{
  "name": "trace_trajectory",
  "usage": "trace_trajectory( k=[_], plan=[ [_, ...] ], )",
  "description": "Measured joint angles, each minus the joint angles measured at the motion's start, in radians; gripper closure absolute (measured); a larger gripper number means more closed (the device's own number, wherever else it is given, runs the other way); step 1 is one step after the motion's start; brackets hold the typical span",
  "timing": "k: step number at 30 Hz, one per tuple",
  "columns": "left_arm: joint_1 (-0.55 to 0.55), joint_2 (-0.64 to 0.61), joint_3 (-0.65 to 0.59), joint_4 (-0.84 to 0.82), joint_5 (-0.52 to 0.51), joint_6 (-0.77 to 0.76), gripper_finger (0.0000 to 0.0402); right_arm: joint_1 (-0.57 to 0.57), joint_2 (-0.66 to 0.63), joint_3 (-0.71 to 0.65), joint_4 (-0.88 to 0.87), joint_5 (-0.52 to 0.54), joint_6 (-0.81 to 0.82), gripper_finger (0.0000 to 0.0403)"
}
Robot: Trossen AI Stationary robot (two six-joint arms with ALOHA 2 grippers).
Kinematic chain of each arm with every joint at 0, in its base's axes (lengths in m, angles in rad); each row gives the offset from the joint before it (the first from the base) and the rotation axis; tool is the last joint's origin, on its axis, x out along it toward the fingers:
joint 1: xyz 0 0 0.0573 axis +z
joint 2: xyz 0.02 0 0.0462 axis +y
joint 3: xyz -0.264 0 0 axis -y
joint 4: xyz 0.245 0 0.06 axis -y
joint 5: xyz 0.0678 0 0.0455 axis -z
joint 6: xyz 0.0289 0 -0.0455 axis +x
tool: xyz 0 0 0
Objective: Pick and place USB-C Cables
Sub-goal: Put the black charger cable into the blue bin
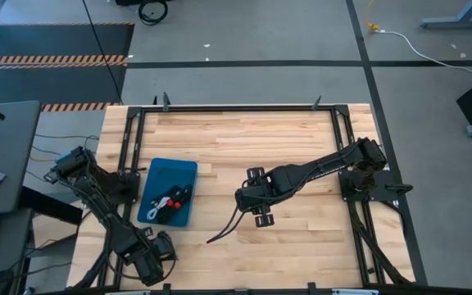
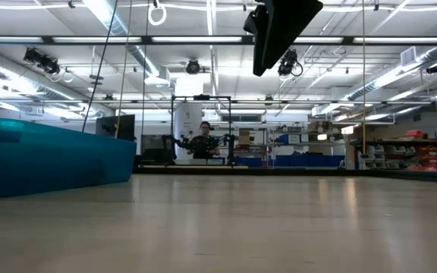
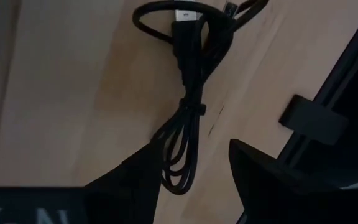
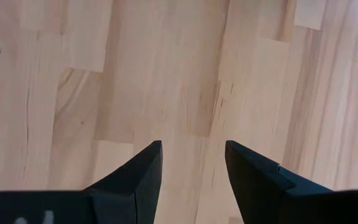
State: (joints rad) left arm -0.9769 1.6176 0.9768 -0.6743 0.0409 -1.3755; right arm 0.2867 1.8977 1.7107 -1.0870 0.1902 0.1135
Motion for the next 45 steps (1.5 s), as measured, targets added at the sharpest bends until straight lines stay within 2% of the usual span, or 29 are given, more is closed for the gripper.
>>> trace_trajectory(
  k=[16,23,45],
  plan=[
    [-0.025,0.000,0.000,0.006,-0.034,-0.080,0.0212,0.002,-0.001,0.000,-0.019,-0.023,0.089,0.0221],
    [-0.038,-0.001,0.000,0.004,-0.121,-0.073,0.0212,0.002,-0.001,0.000,-0.019,-0.065,0.111,0.0221],
    [-0.077,-0.001,0.000,-0.002,-0.123,-0.080,0.0212,0.002,-0.001,0.000,-0.018,-0.065,0.131,0.0221]
  ],
)
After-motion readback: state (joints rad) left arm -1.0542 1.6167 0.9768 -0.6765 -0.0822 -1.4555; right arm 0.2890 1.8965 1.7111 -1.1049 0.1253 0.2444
